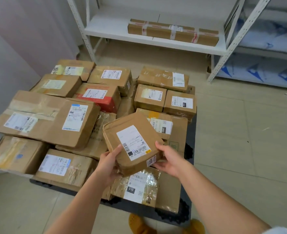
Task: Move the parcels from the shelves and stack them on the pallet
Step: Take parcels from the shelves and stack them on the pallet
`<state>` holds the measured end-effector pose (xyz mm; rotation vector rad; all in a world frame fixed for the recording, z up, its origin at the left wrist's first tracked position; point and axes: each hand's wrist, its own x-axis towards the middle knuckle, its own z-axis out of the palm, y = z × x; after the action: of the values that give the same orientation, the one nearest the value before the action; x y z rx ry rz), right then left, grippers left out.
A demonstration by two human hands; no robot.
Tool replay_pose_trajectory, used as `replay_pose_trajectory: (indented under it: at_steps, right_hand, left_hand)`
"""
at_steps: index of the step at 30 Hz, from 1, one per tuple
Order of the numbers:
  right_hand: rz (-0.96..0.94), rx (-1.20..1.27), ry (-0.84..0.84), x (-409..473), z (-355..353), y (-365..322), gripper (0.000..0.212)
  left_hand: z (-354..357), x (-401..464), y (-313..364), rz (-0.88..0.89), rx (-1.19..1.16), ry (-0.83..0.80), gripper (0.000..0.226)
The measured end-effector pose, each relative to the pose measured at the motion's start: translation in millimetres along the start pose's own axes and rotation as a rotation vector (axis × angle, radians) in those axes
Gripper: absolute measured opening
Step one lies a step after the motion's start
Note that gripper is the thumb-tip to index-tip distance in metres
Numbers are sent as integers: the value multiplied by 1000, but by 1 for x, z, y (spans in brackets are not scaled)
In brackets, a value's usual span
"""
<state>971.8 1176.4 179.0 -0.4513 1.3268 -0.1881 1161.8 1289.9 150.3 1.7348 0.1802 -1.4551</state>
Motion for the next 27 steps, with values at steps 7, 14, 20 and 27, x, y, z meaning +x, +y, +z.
replay_pose_trajectory:
  at_steps: [7, 14, 20, 27]
  right_hand:
    - [-27, -112, -3, 35, -20, -37, 12]
    - [-27, -305, -59, 92, -51, -76, 37]
    - [-86, -471, -128, 128, -90, -116, 53]
    - [-187, -635, -168, 152, -97, -130, 60]
  left_hand:
    - [31, 15, 8, 39, -159, 115, 81]
    - [87, 26, -12, 40, -333, 202, 76]
    - [150, 46, -32, 4, -574, 287, 53]
    - [183, 54, -29, 63, -687, 352, 58]
